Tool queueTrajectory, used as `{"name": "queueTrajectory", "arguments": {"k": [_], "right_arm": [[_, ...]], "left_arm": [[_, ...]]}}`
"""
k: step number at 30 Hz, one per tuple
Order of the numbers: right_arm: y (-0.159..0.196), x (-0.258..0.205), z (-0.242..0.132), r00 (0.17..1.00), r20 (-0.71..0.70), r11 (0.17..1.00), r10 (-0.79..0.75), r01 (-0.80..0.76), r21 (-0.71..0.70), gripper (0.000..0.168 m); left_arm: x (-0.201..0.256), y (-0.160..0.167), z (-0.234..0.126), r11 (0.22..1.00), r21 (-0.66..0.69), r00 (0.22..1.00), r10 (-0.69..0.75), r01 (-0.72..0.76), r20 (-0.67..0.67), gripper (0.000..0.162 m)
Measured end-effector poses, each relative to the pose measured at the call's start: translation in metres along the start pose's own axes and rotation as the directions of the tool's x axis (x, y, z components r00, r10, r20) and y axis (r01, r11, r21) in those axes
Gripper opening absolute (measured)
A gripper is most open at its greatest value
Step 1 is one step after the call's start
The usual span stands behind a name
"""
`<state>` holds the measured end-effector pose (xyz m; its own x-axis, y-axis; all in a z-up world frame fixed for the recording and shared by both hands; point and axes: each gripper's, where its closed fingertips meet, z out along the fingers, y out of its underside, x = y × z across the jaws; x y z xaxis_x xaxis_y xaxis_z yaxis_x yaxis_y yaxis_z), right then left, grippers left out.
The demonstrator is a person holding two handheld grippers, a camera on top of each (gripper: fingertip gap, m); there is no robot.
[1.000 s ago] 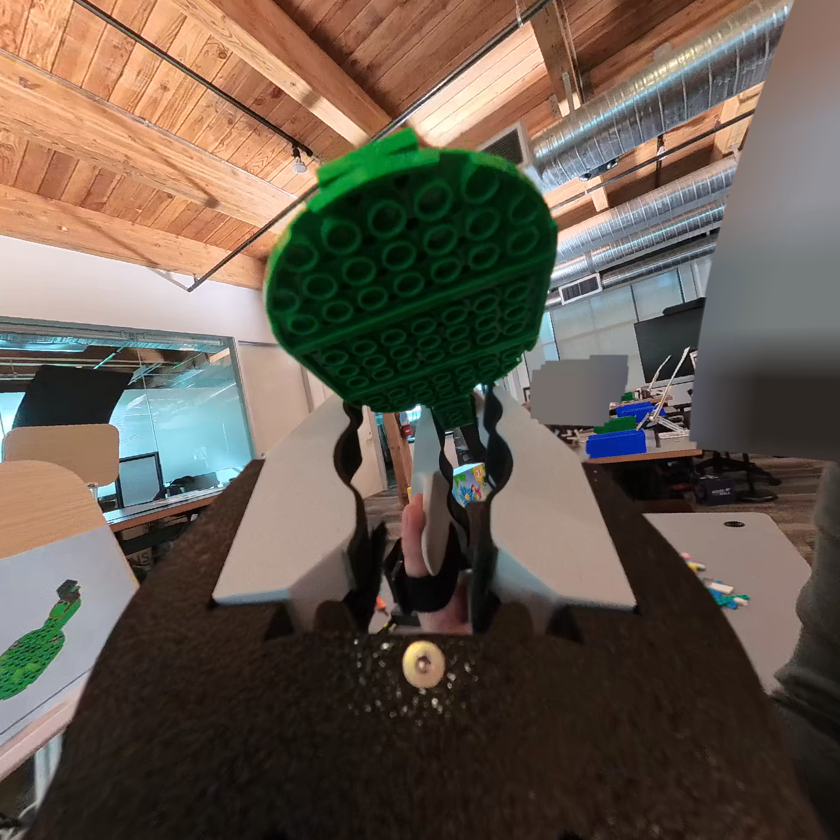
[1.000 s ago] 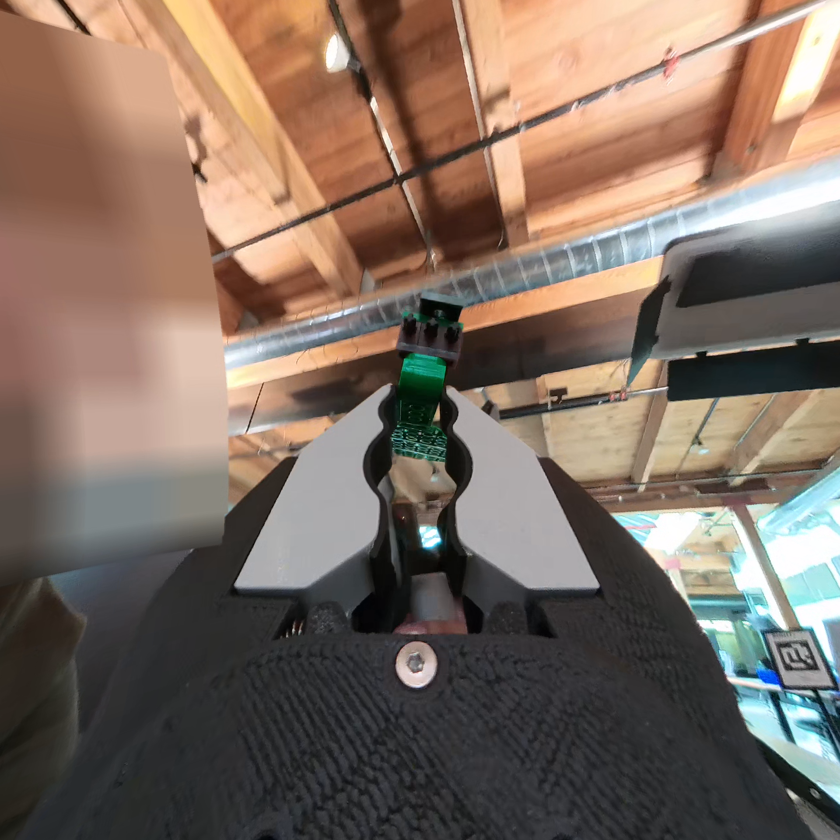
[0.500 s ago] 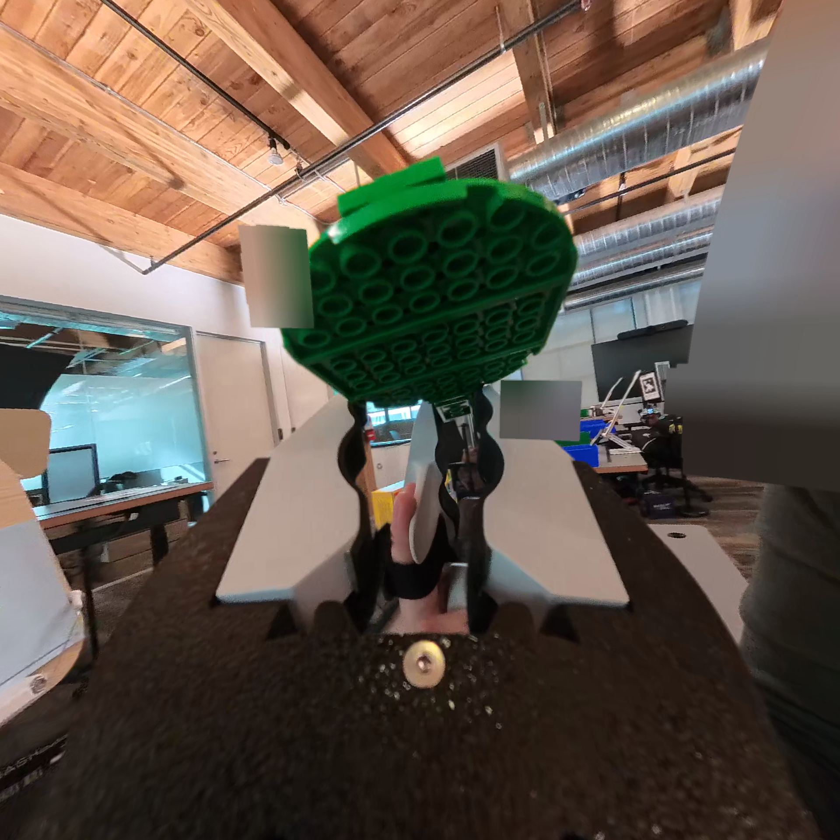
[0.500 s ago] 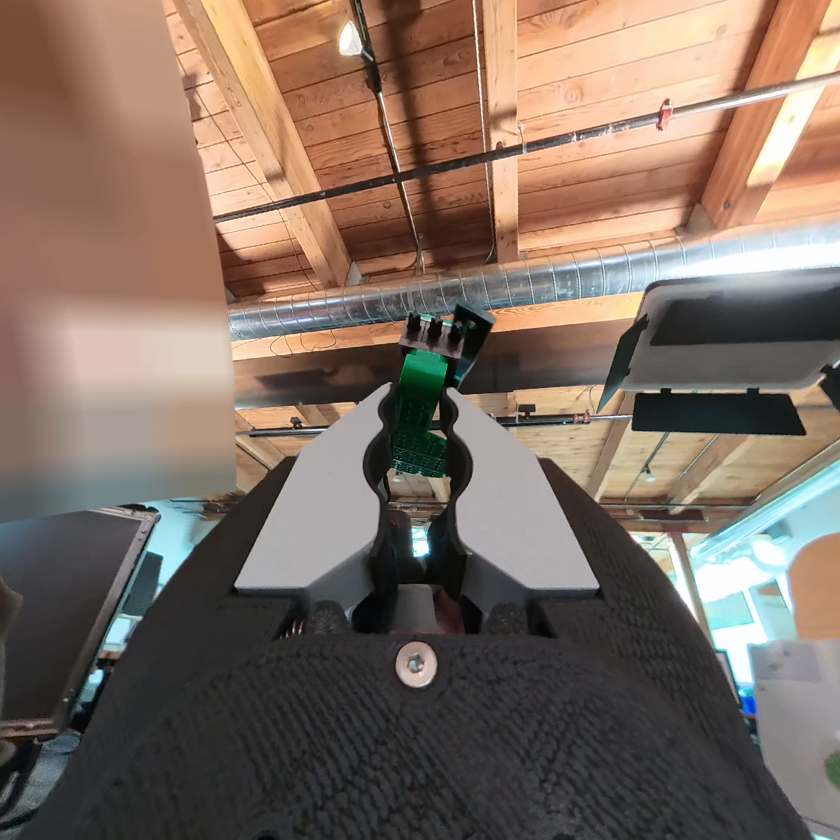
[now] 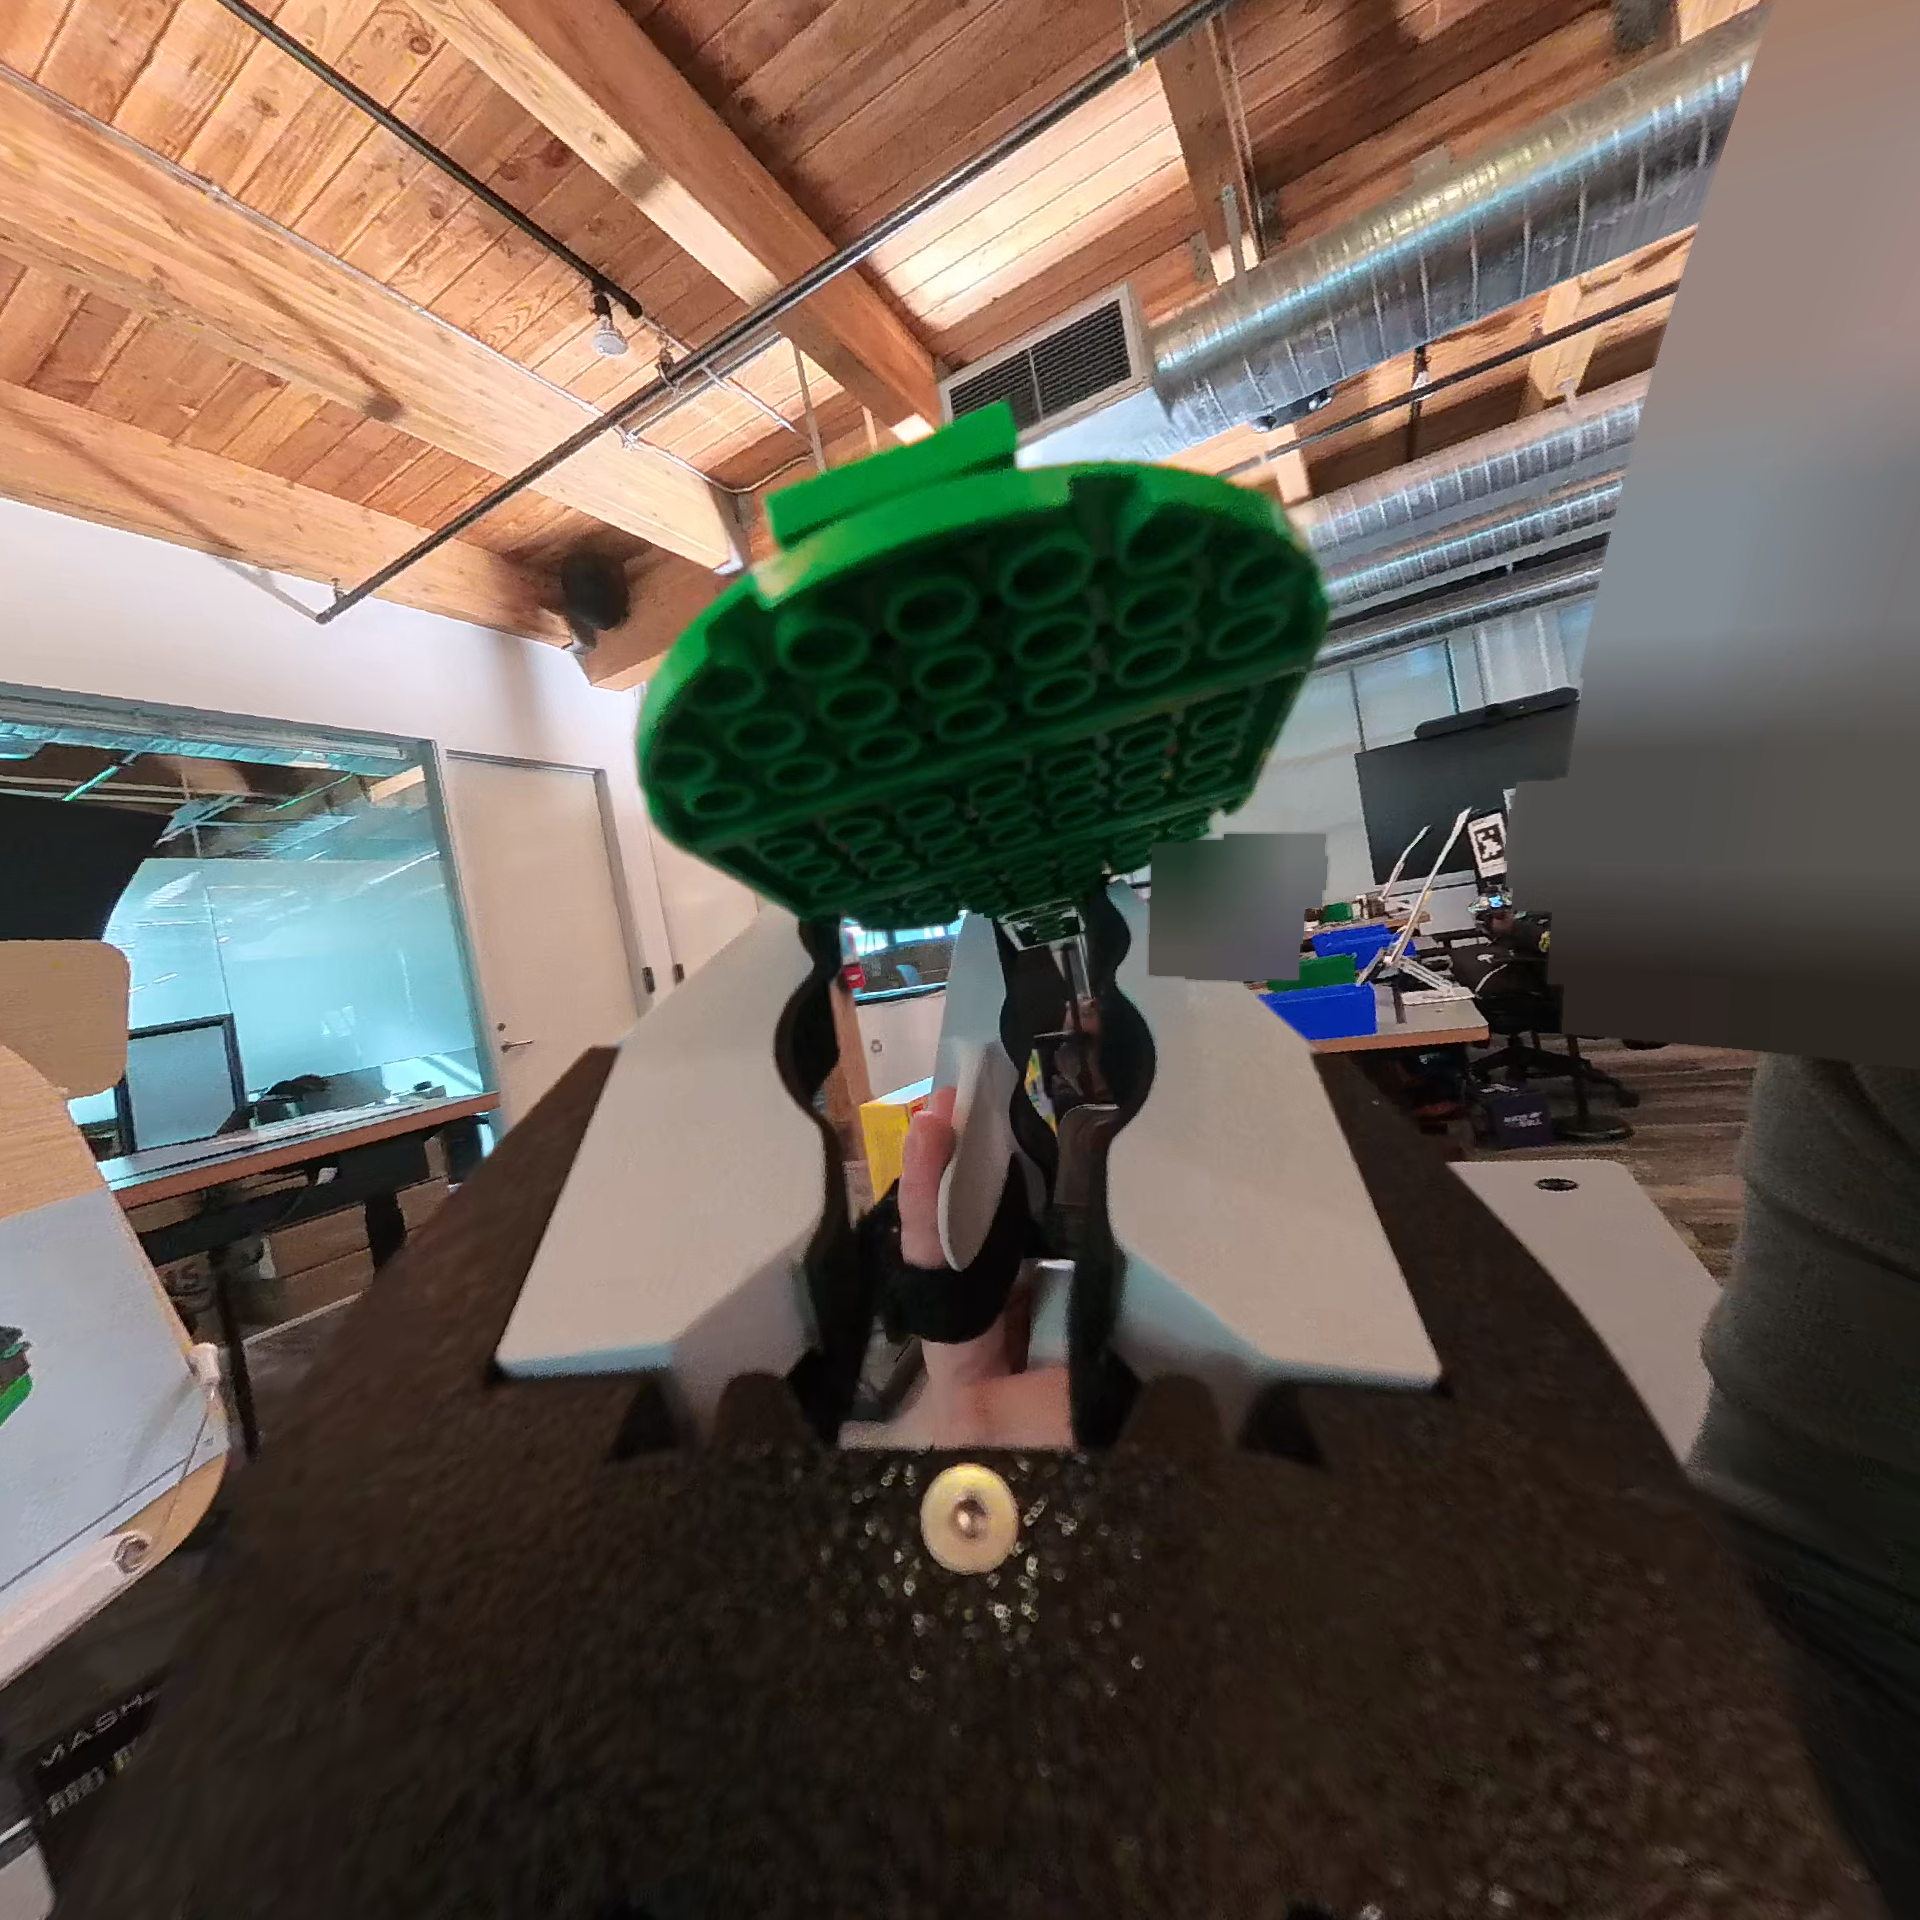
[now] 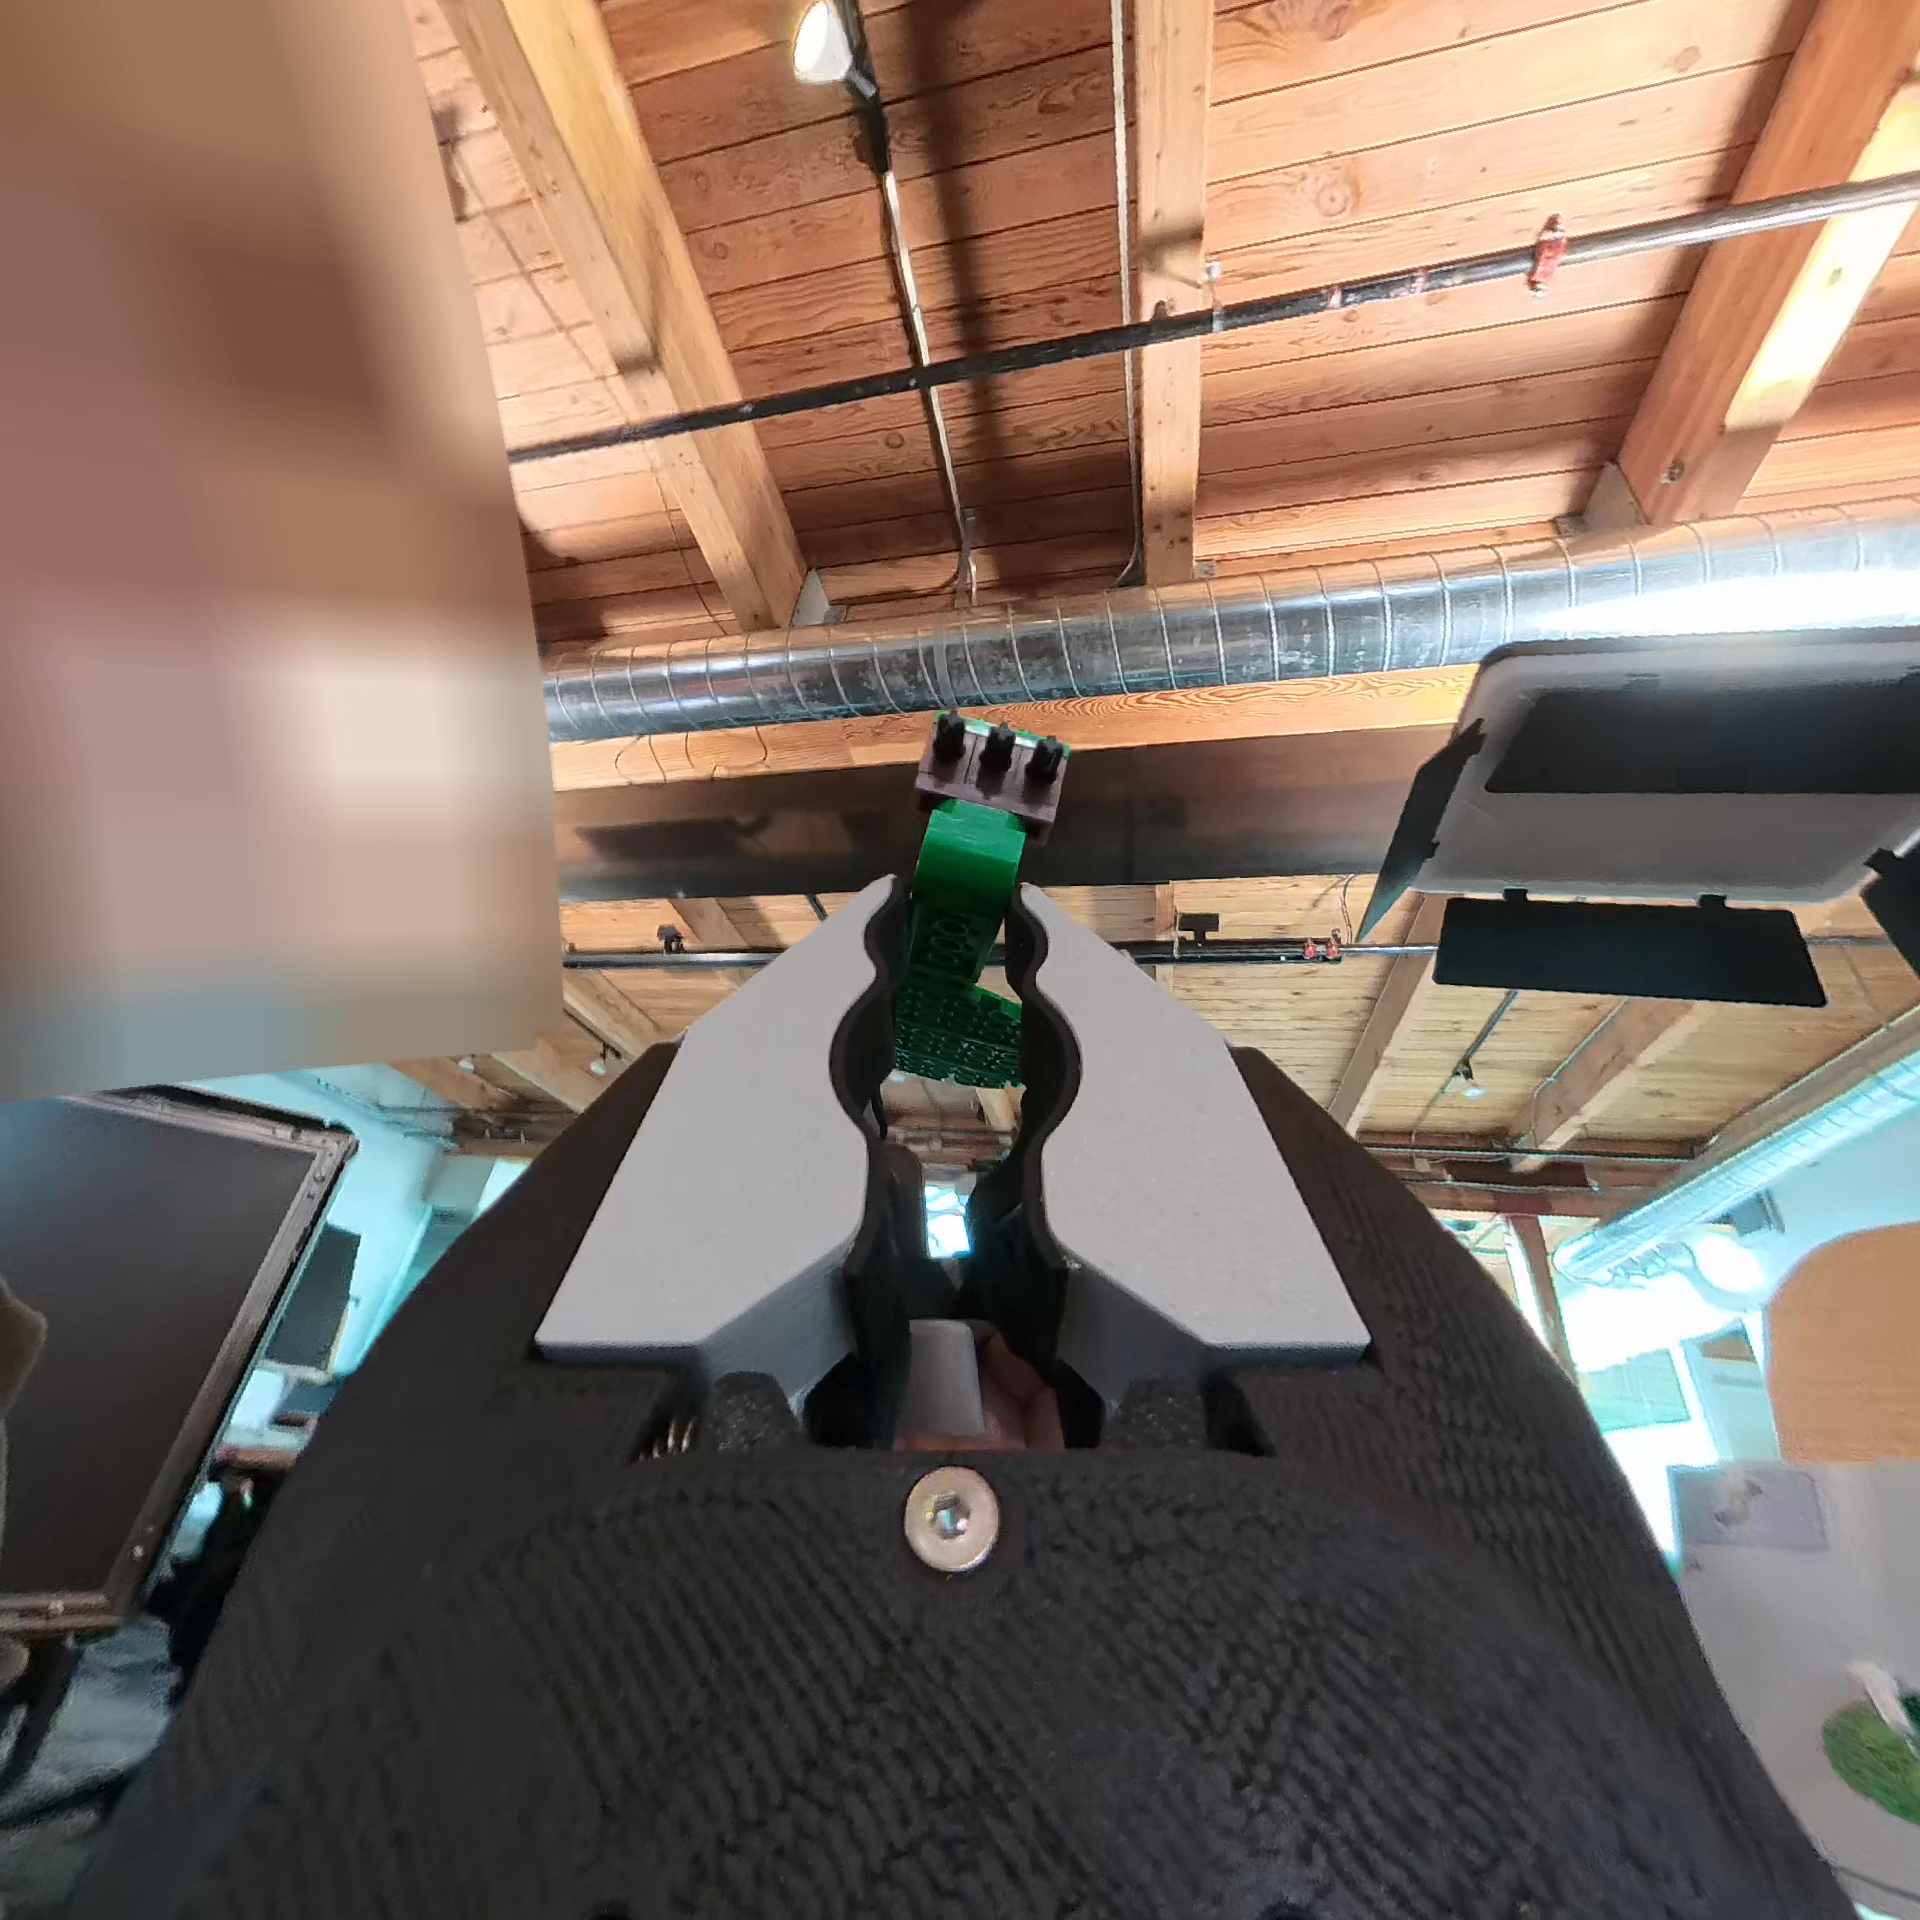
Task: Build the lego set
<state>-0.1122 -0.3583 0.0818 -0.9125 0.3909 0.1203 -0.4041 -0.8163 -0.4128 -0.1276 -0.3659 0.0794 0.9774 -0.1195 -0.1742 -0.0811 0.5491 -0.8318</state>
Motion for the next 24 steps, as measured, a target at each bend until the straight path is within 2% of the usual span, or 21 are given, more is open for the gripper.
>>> {"name": "queueTrajectory", "arguments": {"k": [7,11,13,18,24], "right_arm": [[-0.001,0.008,0.001,0.994,-0.059,0.994,0.089,-0.085,0.062,0.015],[0.004,0.002,0.002,0.997,-0.014,0.997,0.080,-0.080,-0.008,0.016],[0.007,0.000,-0.005,0.994,0.006,0.992,0.114,-0.113,-0.062,0.016],[0.026,-0.013,-0.046,0.983,-0.092,0.967,0.159,-0.174,-0.187,0.016],[0.046,-0.045,-0.110,0.950,-0.267,0.917,0.161,-0.244,-0.316,0.015]], "left_arm": [[-0.005,0.005,0.001,0.998,0.016,0.997,-0.064,0.064,0.034,0.050],[-0.002,0.001,-0.004,0.995,0.068,0.996,-0.070,0.067,0.047,0.049],[0.001,0.007,-0.009,0.996,0.050,0.994,-0.079,0.076,0.072,0.045],[0.016,0.045,-0.034,0.986,-0.052,0.983,-0.156,0.161,0.092,0.044],[0.053,0.100,-0.064,0.938,-0.066,0.939,-0.337,0.342,0.076,0.045]]}}
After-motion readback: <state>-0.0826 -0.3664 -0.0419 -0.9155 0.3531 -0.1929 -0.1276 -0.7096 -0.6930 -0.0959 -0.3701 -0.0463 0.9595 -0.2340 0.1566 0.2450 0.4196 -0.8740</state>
